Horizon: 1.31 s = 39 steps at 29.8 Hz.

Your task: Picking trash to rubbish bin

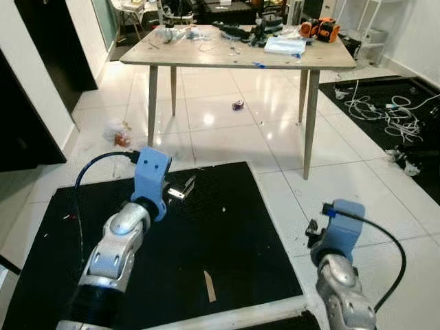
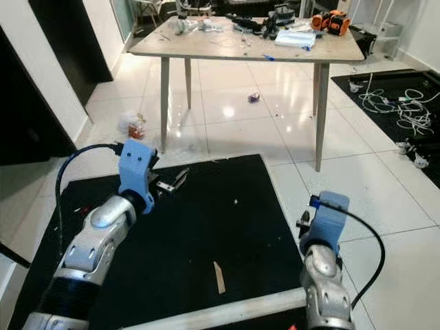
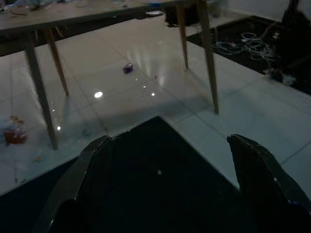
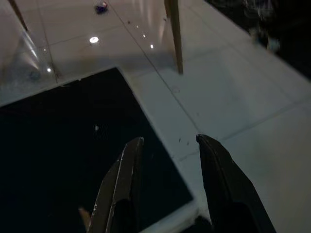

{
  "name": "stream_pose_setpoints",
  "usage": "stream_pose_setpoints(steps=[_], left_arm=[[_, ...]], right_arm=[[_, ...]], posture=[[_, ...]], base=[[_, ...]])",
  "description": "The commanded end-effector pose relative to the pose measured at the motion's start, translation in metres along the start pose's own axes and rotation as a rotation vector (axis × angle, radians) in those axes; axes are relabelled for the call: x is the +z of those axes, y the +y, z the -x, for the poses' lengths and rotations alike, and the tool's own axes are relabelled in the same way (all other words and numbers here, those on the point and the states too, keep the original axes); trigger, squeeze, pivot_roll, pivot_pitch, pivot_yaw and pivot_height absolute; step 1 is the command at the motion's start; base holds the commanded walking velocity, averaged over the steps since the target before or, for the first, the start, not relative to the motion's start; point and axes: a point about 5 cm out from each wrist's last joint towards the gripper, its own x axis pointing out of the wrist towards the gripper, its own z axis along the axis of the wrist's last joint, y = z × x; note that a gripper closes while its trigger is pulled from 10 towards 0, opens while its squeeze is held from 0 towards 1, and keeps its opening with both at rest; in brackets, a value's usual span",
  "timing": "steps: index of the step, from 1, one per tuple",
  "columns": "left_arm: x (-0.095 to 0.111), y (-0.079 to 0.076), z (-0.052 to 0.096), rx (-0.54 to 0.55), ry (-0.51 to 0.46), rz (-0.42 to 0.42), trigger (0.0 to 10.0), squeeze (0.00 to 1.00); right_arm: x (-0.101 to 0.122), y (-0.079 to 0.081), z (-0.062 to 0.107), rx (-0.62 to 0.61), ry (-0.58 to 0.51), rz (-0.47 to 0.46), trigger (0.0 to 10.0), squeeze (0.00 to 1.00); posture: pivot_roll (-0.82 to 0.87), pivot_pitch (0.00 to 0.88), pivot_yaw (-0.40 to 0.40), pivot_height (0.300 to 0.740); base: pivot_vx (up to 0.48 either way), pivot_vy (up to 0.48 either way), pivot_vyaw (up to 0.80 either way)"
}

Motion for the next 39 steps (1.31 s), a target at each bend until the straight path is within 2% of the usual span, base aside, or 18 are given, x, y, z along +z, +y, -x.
stream_pose_setpoints(steps=[1,15,18,26,39], left_arm=[[-0.0026,0.005,0.0037,0.015,0.014,0.009,10.0,0.0],[-0.0018,0.0031,0.0054,0.008,0.012,0.0,10.0,0.0],[-0.0028,0.002,0.0055,0.007,0.016,-0.001,10.0,0.0],[-0.0051,-0.0001,0.0052,0.002,0.02,-0.004,10.0,0.0],[-0.0058,0.0015,0.0091,0.016,0.019,-0.004,10.0,0.0]], right_arm=[[-0.0028,0.0093,0.0014,0.029,0.014,-0.006,10.0,0.0],[-0.0053,0.0103,0.003,0.036,0.021,0.018,10.0,0.0],[-0.0069,0.0092,0.0046,0.025,0.022,-0.012,10.0,0.0],[-0.0062,0.0091,0.0054,0.025,0.014,-0.01,10.0,0.0],[-0.0078,0.0103,0.0086,0.016,0.018,-0.015,10.0,0.0]], posture=[[-0.01,0.066,0.088,0.74],[-0.01,0.06,0.093,0.74],[-0.01,0.059,0.094,0.74],[-0.02,0.052,0.099,0.74],[-0.02,0.041,0.098,0.74]], base=[[0.368,0.0,0.0],[0.379,0.0,0.0],[0.402,0.0,0.0],[0.406,0.0,-0.7],[0.409,0.0,-0.04]])
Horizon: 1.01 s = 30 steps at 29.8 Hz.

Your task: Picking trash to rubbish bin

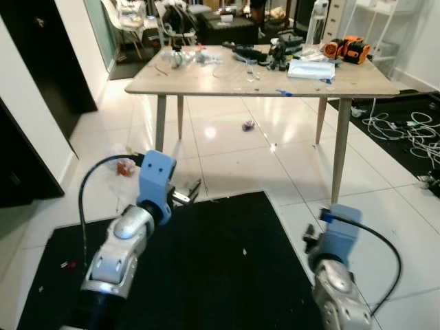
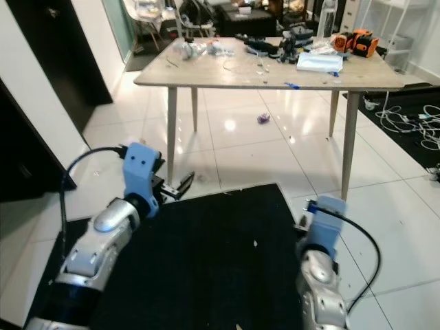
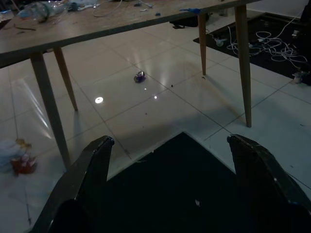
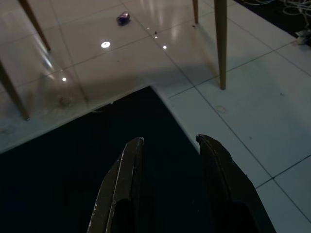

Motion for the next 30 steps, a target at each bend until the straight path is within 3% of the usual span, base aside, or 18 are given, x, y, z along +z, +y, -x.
stream_pose_setpoints(steps=[1,4,19,30], left_arm=[[-0.002,0.0,0.001,0.002,0.011,-0.009,10.0,0.0],[-0.002,0.0,0.002,-0.004,0.013,-0.02,10.0,0.0],[-0.005,-0.001,0.001,0.003,0.029,-0.054,10.0,0.0],[-0.01,0.001,0.001,0.031,0.043,-0.087,10.0,0.0]], right_arm=[[-0.001,-0.004,0.001,-0.019,0.007,0.0,10.0,0.0],[-0.002,-0.004,0.001,-0.02,0.012,-0.006,10.0,0.0],[-0.001,0.004,0.001,0.013,0.003,0.017,10.0,0.0],[0.015,0.021,0.007,0.134,-0.13,0.025,10.0,0.0]], posture=[[-0.02,0.041,0.098,0.74],[-0.02,0.037,0.1,0.74],[-0.02,0.029,0.091,0.74],[-0.03,0.009,0.081,0.74]], base=[[0.412,0.0,-0.57],[0.412,0.0,-0.59],[0.415,0.0,0.0],[0.421,0.0,0.0]])
